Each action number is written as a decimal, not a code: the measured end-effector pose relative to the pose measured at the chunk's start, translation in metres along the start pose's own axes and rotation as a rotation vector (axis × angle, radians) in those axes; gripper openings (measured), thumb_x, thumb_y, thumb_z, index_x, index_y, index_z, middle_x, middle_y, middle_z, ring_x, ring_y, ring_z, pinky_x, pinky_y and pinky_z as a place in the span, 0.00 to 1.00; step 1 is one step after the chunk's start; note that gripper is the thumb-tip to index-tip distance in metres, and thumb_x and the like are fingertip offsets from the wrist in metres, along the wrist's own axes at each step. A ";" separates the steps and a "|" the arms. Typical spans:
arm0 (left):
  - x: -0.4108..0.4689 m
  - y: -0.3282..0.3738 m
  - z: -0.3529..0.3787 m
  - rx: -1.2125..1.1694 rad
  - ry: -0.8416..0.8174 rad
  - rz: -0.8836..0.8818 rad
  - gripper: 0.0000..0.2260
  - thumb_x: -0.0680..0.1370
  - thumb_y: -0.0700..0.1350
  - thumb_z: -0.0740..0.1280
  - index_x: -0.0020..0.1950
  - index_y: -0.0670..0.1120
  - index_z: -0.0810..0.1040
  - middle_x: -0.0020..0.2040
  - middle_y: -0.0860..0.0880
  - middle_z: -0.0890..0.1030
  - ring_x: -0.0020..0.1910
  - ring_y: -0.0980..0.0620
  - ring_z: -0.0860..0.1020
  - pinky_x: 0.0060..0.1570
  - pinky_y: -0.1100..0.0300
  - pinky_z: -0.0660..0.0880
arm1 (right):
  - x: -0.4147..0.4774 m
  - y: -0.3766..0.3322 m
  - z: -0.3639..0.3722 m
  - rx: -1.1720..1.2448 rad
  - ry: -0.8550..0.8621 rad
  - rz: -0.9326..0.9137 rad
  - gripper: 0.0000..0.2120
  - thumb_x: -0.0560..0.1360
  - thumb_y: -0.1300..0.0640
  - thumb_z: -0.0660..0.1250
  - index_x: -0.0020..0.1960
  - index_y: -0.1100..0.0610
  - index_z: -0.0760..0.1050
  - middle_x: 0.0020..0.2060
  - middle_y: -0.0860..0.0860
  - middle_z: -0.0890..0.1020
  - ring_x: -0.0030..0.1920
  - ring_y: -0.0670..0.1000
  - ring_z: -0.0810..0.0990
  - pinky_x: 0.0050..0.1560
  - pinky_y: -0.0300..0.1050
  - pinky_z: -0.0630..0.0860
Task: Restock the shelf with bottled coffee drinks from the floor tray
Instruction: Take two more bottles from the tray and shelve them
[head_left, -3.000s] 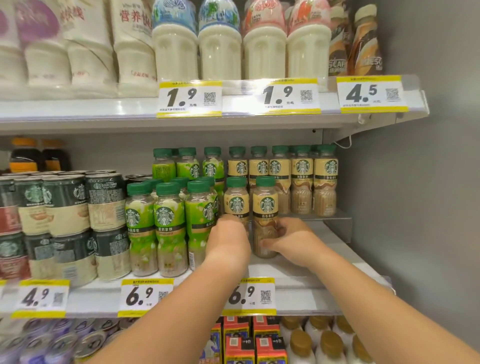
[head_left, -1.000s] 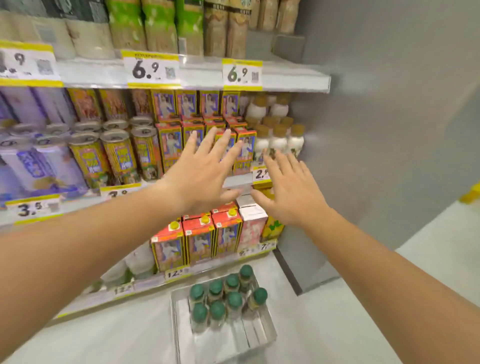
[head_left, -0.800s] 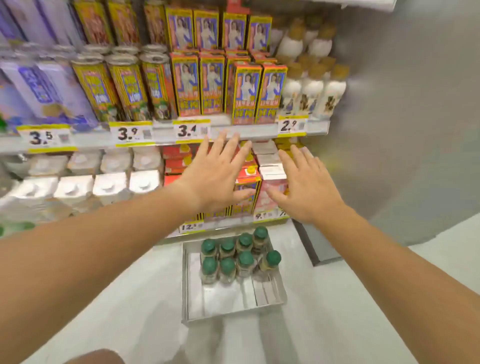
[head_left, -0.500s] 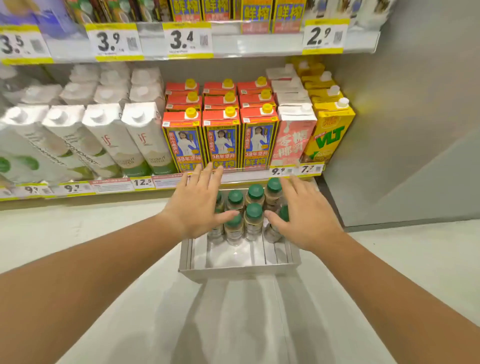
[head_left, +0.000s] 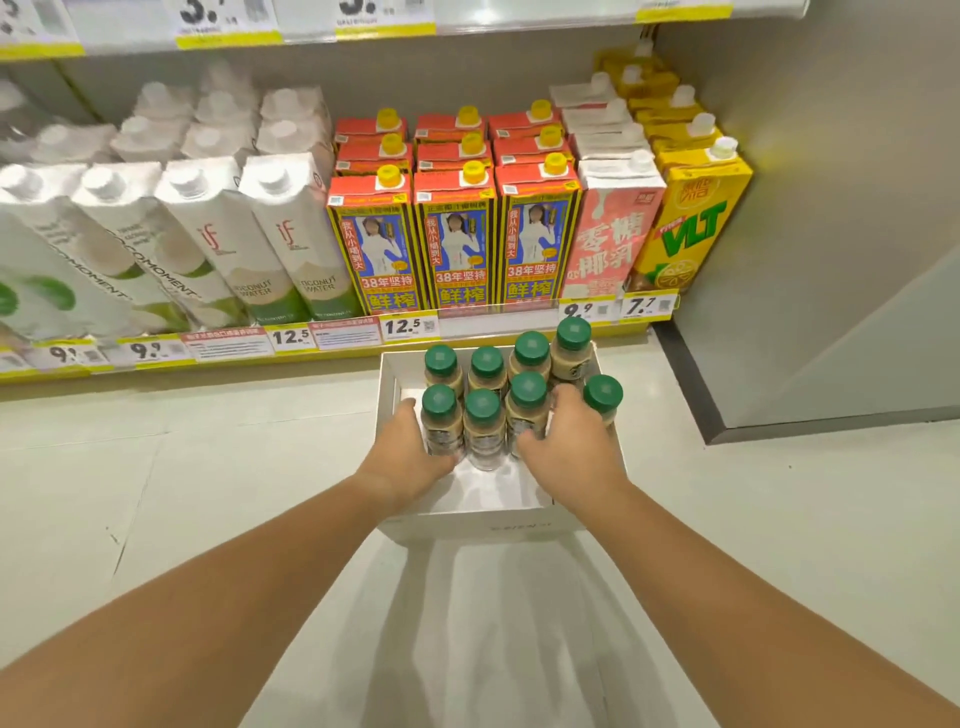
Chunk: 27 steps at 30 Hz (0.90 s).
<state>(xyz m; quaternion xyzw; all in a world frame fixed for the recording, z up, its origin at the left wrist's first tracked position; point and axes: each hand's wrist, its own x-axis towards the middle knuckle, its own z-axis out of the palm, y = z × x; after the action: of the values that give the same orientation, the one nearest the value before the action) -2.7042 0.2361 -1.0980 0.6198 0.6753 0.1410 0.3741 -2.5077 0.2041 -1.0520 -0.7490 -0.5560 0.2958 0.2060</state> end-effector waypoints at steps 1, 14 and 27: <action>0.005 -0.002 0.003 -0.044 0.001 -0.017 0.34 0.69 0.46 0.79 0.69 0.44 0.66 0.59 0.49 0.75 0.59 0.48 0.74 0.53 0.59 0.68 | 0.005 0.000 0.006 0.064 0.002 0.068 0.19 0.74 0.57 0.69 0.62 0.59 0.69 0.54 0.56 0.80 0.49 0.56 0.75 0.46 0.45 0.69; 0.028 -0.017 0.024 -0.353 0.140 -0.061 0.20 0.67 0.38 0.79 0.54 0.49 0.76 0.46 0.56 0.81 0.42 0.60 0.79 0.31 0.73 0.69 | 0.024 0.014 0.052 0.321 0.197 0.071 0.16 0.70 0.63 0.74 0.56 0.57 0.76 0.48 0.53 0.83 0.49 0.54 0.79 0.47 0.42 0.70; -0.005 0.068 -0.088 -0.314 0.171 0.228 0.16 0.65 0.45 0.80 0.45 0.57 0.77 0.35 0.62 0.81 0.35 0.70 0.76 0.32 0.77 0.68 | 0.009 -0.054 -0.051 0.214 0.238 -0.068 0.14 0.67 0.55 0.76 0.50 0.52 0.77 0.42 0.48 0.83 0.42 0.50 0.81 0.39 0.43 0.75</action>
<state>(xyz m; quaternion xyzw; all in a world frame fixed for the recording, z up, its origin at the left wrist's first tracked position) -2.7147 0.2683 -0.9921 0.6120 0.6000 0.3379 0.3889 -2.5098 0.2300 -0.9823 -0.7331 -0.5181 0.2554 0.3591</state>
